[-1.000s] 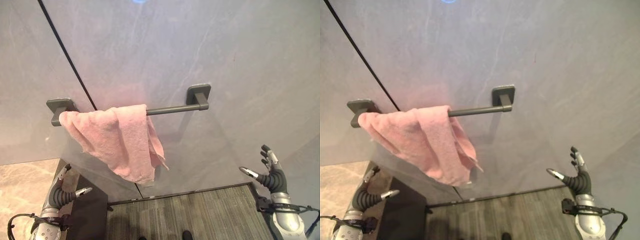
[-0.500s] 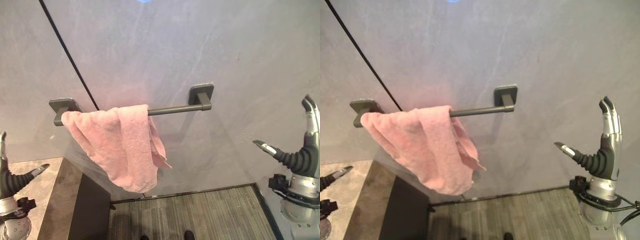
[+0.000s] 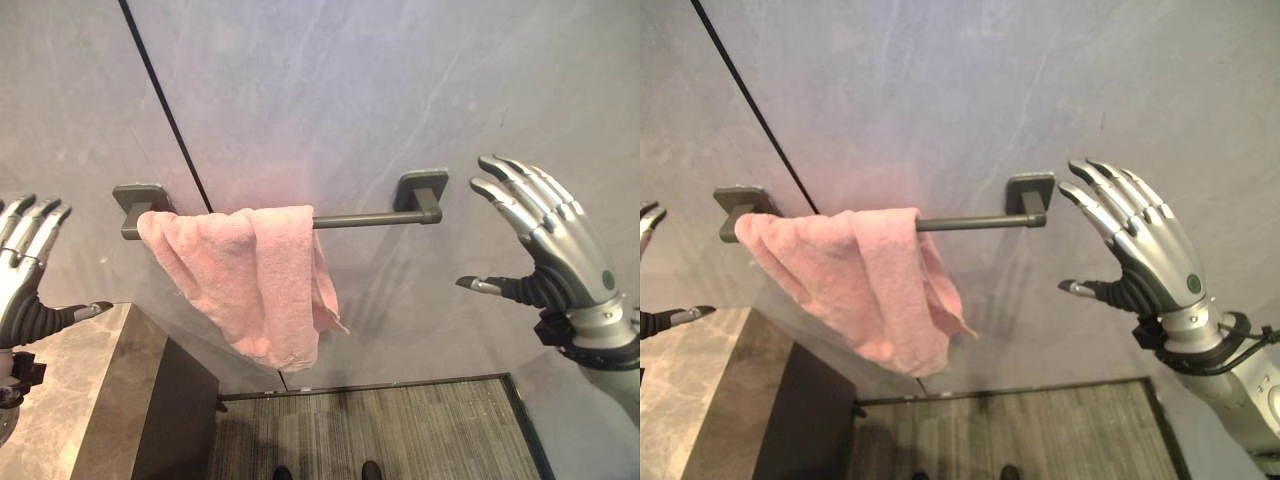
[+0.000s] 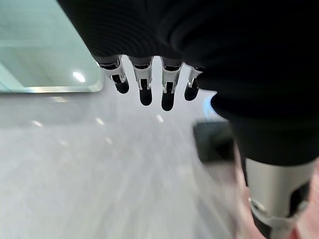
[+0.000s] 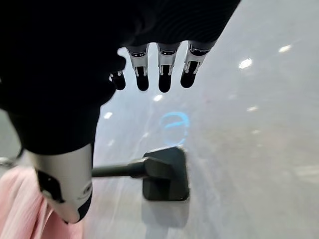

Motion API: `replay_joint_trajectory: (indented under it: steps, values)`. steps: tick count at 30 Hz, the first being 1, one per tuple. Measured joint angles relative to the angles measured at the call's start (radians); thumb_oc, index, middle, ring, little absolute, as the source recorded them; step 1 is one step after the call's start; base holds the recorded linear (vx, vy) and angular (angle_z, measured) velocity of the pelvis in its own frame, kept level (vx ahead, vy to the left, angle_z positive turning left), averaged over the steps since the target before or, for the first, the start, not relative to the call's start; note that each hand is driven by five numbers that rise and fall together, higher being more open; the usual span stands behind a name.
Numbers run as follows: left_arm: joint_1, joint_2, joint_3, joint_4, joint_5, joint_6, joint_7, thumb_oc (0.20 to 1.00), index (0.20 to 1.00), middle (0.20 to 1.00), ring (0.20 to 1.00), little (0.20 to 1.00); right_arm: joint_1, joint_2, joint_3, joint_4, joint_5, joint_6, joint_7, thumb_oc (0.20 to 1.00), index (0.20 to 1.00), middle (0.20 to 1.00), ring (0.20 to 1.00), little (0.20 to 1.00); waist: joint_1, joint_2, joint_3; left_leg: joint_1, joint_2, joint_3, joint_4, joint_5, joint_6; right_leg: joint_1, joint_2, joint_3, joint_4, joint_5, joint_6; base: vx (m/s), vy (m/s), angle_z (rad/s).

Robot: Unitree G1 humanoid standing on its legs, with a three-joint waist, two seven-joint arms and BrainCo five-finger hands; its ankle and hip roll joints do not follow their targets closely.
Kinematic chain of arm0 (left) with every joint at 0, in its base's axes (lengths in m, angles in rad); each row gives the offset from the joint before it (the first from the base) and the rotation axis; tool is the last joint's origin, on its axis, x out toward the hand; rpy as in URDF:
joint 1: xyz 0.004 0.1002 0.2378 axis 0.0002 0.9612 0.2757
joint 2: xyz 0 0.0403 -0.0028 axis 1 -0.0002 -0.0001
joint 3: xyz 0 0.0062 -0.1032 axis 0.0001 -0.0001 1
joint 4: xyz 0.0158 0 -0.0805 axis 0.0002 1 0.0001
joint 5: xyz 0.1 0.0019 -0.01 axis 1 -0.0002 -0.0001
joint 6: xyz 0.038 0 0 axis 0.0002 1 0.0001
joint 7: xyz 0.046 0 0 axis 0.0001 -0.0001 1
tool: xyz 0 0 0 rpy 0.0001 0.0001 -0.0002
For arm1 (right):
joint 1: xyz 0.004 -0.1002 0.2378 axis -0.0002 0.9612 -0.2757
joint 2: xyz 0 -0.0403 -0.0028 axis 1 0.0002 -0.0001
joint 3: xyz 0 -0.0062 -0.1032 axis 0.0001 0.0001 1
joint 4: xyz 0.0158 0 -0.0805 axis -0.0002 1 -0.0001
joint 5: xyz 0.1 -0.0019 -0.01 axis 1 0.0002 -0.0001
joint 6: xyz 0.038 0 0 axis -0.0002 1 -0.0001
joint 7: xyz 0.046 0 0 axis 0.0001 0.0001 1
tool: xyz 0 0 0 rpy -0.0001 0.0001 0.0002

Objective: Put brush and paste in cup on sink, flatten towel.

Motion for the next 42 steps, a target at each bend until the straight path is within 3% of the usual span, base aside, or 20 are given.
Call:
replay_joint_trajectory:
  steps: [3, 4, 7, 11, 14, 26, 36, 42]
  values:
    - [-0.016, 0.061, -0.004, -0.005, 0.025, -0.003, -0.013, 1.0, 1.0, 1.0, 1.0, 1.0, -0.126, -0.053, 0.076, 0.0, 0.002, -0.006, 0.031, 1.0, 1.0, 1.0, 1.0, 1.0, 0.014, -0.004, 0.003, -0.003, 0.0, -0.009, 0.002, 0.0, 0.0, 0.001, 0.0, -0.007, -0.001, 0.0, 0.0, 0.02, -0.003, 0.08]
    - [-0.031, 0.075, -0.004, -0.005, 0.036, -0.009, -0.014, 1.0, 1.0, 1.0, 1.0, 1.0, -0.215, -0.054, 0.151, 0.0, 0.003, -0.008, 0.046, 1.0, 1.0, 1.0, 1.0, 1.0, 0.012, -0.005, 0.004, -0.004, 0.0, -0.013, 0.003, 0.001, -0.001, 0.002, 0.0, -0.014, 0.0, 0.0, 0.0, 0.0, -0.002, 0.11]
    - [-0.063, 0.079, -0.001, -0.004, 0.039, -0.007, -0.011, 1.0, 1.0, 1.0, 1.0, 1.0, -0.327, -0.055, 0.237, -0.004, 0.005, -0.023, 0.056, 1.0, 1.0, 1.0, 1.0, 1.0, 0.033, -0.008, 0.006, -0.011, -0.002, -0.021, 0.003, 0.001, -0.002, 0.002, -0.001, -0.025, 0.001, -0.001, 0.001, 0.0, 0.027, 0.1]
    - [-0.125, 0.081, 0.003, -0.035, 0.065, 0.001, 0.008, 1.0, 1.0, 1.0, 1.0, 1.0, -0.584, -0.047, 0.455, -0.011, 0.055, -0.024, 0.103, 1.0, 1.0, 1.0, 1.0, 1.0, 0.043, -0.014, 0.008, -0.015, -0.003, -0.026, 0.003, 0.001, -0.002, -0.001, -0.001, -0.028, 0.001, -0.001, 0.001, 0.0, 0.013, 0.03]
    - [-0.146, 0.079, 0.011, -0.062, 0.065, 0.004, 0.008, 1.0, 1.0, 1.0, 1.0, 1.0, -0.664, -0.022, 0.522, -0.007, 0.083, -0.018, 0.141, 1.0, 1.0, 1.0, 1.0, 1.0, 0.054, -0.02, 0.007, -0.013, -0.004, -0.027, 0.003, 0.002, -0.002, 0.001, -0.003, -0.029, 0.001, -0.001, 0.002, 0.0, 0.014, 0.01]
    - [-0.284, 0.103, -0.071, -0.19, 0.043, -0.04, -0.041, 1.0, 1.0, 1.0, 1.0, 1.0, -0.72, 0.016, 0.625, 0.01, 0.161, -0.014, 0.252, 1.0, 1.0, 1.0, 1.0, 1.0, 0.061, -0.025, 0.007, 0.007, -0.007, -0.033, 0.003, 0.002, -0.003, 0.022, -0.006, -0.032, 0.001, -0.004, 0.003, 0.0, 0.006, 0.01]
    - [-0.285, 0.198, -0.167, -0.114, 0.026, -0.051, -0.108, 1.0, 1.0, 1.0, 1.0, 1.0, -0.816, 0.016, 0.752, 0.108, 0.18, 0.007, 0.314, 1.0, 1.0, 1.0, 1.0, 1.0, 0.064, -0.022, 0.009, -0.004, -0.006, -0.028, 0.003, 0.003, -0.003, 0.008, -0.005, -0.03, 0.001, -0.003, 0.002, 0.0, 0.0, 0.0]
    - [-0.308, 0.202, -0.219, -0.112, 0.026, -0.055, -0.114, 1.0, 1.0, 1.0, 1.0, 1.0, -0.886, 0.015, 0.82, 0.135, 0.18, 0.013, 0.329, 1.0, 1.0, 1.0, 1.0, 1.0, 0.064, -0.024, 0.01, -0.025, -0.006, -0.021, 0.003, 0.003, -0.003, -0.015, -0.005, -0.026, 0.001, -0.002, 0.002, 0.0, -0.002, -0.01]
